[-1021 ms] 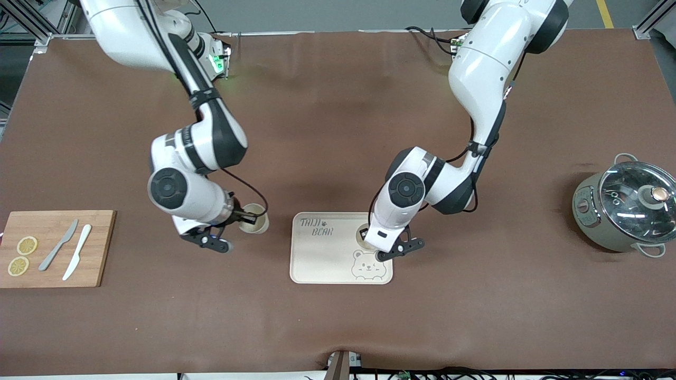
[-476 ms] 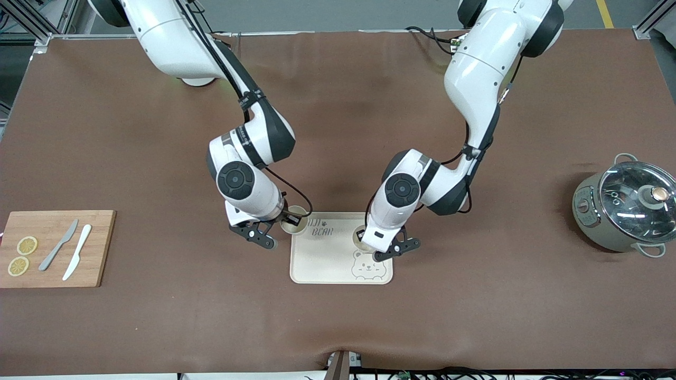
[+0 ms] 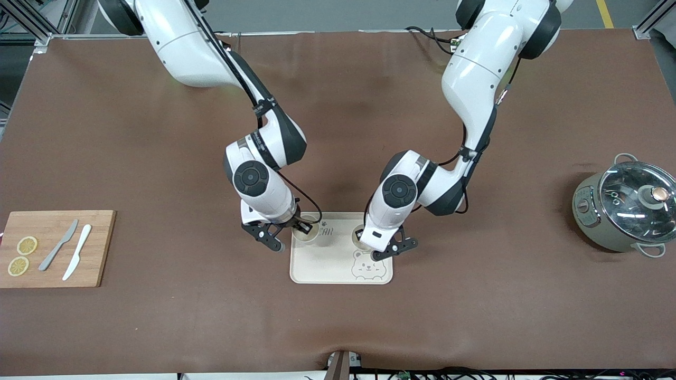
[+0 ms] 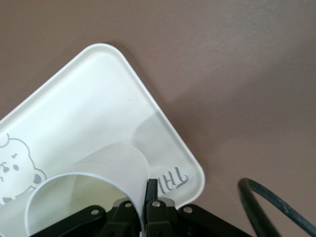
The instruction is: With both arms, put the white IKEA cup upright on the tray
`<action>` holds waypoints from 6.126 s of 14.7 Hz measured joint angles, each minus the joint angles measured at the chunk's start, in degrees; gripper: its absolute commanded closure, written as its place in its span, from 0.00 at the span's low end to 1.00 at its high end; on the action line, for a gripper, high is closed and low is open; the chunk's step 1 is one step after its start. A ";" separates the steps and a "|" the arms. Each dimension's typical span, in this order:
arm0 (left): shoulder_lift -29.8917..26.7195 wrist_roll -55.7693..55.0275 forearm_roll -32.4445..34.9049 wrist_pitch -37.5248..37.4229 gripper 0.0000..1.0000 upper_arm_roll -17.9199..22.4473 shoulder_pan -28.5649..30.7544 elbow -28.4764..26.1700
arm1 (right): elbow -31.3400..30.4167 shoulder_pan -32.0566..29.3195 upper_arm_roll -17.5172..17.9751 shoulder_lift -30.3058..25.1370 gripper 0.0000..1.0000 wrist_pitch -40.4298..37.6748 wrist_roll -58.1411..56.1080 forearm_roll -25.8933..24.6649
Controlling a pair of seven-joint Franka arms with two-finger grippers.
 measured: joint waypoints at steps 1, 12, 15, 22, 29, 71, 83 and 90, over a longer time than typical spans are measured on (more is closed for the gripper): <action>0.03 0.00 0.57 0.00 0.00 0.05 -0.10 0.00 | 0.02 0.39 0.00 0.69 1.00 1.35 0.72 0.00; -0.71 -0.25 3.70 -2.70 0.00 0.55 -0.27 1.35 | 0.07 2.03 -0.06 4.63 1.00 8.19 3.69 -0.01; -2.95 0.17 3.83 -7.58 0.00 0.88 0.51 1.64 | 0.07 2.04 -0.07 4.63 0.73 8.19 3.76 -0.01; -8.64 6.42 3.84 -17.25 0.00 0.97 4.80 1.80 | 0.07 2.04 -0.24 4.94 0.00 8.24 3.82 -0.03; -14.40 16.85 3.51 -26.60 0.00 0.90 9.28 1.94 | 0.08 2.04 -0.52 4.99 0.00 8.25 3.77 -0.18; -49.42 53.88 -3.04 -43.07 0.00 -2.28 31.05 -9.52 | 0.13 -31.05 -2.36 -40.42 0.00 -57.08 -59.14 -6.13; -47.87 61.02 -2.66 -43.10 0.00 -2.29 31.08 -9.47 | -6.07 -36.15 -2.24 -40.37 0.00 -47.69 -69.02 -8.12; -47.80 61.03 -2.66 -43.10 0.00 -2.29 31.08 -9.47 | -6.10 -36.15 -1.93 -40.38 0.00 -47.69 -69.03 -8.12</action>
